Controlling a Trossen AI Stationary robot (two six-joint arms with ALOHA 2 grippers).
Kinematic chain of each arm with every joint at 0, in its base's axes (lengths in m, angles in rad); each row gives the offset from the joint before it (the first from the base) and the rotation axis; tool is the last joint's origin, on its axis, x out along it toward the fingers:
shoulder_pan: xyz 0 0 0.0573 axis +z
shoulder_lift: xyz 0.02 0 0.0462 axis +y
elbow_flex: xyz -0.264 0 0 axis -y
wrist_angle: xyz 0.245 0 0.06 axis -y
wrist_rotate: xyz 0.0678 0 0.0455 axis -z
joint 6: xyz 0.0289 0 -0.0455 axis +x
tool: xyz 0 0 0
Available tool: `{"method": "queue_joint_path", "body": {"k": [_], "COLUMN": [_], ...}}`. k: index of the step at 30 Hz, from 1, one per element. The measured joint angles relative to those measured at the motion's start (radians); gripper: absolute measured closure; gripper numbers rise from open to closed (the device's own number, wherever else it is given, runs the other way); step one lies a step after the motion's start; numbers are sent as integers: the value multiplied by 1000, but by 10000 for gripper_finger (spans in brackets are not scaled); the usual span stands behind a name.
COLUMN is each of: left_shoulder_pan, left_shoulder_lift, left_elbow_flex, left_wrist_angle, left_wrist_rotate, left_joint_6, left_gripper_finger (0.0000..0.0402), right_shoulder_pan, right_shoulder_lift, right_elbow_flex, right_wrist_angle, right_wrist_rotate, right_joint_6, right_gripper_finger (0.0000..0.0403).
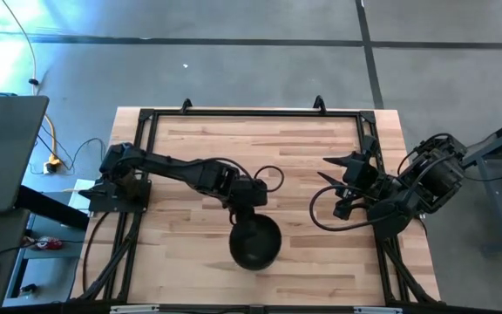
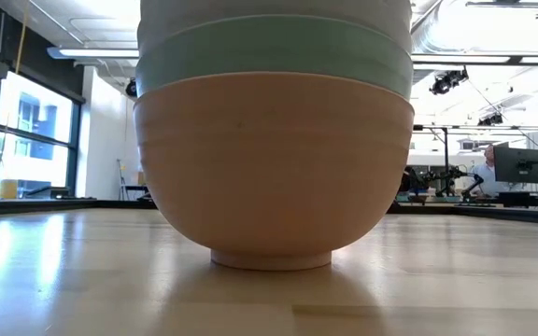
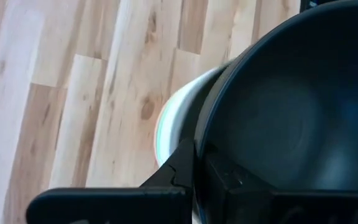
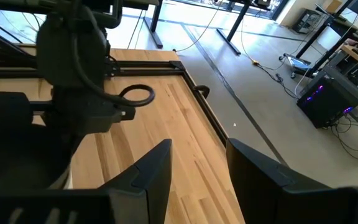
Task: Nest bowls inside each other
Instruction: Stack the black bowl on top of the gray bowl
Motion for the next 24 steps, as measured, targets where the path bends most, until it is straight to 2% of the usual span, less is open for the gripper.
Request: {"method": "queue_joint_path", "body": {"k": [24], "left_shoulder_pan": [-3], "left_shoulder_lift": [0], "left_elbow_flex": [0], "left_wrist_angle": [4], "left_wrist_rotate": [-11], "left_joint_6": [1], "left_gripper_finger": [401], "right_shoulder_pan": [0], "right_shoulder_lift": [0], "right_elbow_flex": [0], "right_wrist_angle": [0], "right_wrist_rotate": [0], "right_joint_6": [1], "right_gripper_finger": [256]}}
